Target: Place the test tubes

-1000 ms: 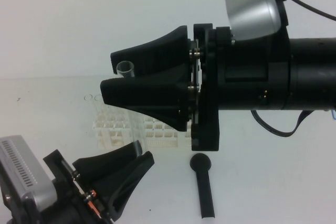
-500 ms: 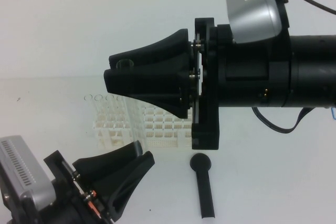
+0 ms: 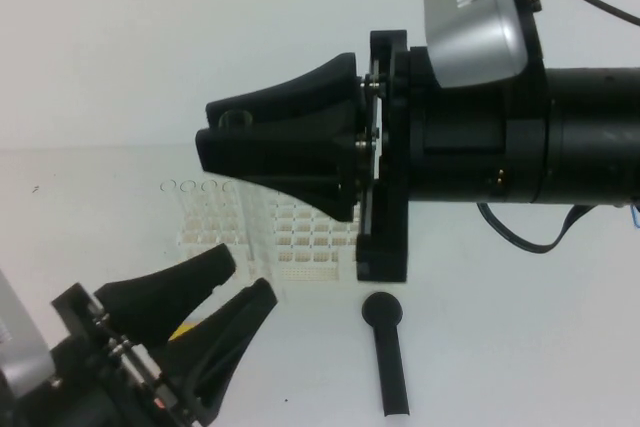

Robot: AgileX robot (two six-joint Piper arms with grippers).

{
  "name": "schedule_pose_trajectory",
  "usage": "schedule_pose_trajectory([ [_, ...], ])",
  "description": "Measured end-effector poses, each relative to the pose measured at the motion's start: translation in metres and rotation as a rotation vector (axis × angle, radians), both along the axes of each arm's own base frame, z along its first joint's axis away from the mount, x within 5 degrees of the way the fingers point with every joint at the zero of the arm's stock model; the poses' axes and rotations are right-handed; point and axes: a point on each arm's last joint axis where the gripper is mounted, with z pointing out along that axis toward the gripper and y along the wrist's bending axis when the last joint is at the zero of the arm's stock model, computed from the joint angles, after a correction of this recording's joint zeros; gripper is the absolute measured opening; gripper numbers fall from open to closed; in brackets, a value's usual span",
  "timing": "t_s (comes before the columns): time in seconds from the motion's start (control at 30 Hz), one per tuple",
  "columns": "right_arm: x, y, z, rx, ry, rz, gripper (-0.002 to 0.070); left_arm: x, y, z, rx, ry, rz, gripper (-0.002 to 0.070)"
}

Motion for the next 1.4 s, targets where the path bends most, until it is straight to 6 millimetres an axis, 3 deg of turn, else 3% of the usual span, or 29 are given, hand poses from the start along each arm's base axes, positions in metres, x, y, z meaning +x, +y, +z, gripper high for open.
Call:
schedule_pose_trajectory([
  [0.17, 0.009, -0.002, -0.001, -0.024, -0.028, -0.105, 0.0123, -0.007, 0.013, 0.002, 0.063, 0.018, 0.061, 0.0259],
  [0.33, 0.015, -0.006, 0.001, -0.040, -0.047, -0.196, 0.0123, -0.019, 0.035, 0.002, 0.147, 0.057, 0.159, 0.0001],
  [0.6, 0.020, -0.008, 0.000, -0.050, -0.045, -0.258, 0.0123, -0.042, 0.071, 0.002, 0.171, 0.087, 0.283, -0.0001],
  [0.97, 0.023, -0.009, -0.001, -0.055, -0.043, -0.290, 0.0123, -0.069, 0.099, 0.010, 0.022, -0.023, 0.316, 0.0000],
  [1.27, 0.028, -0.008, -0.005, -0.066, -0.030, -0.322, 0.0123, -0.067, 0.103, 0.009, 0.025, -0.020, 0.397, -0.0001],
  [1.4, 0.030, -0.006, -0.008, -0.073, -0.023, -0.325, 0.0123, -0.064, 0.108, 0.009, 0.030, -0.016, 0.553, -0.0001],
])
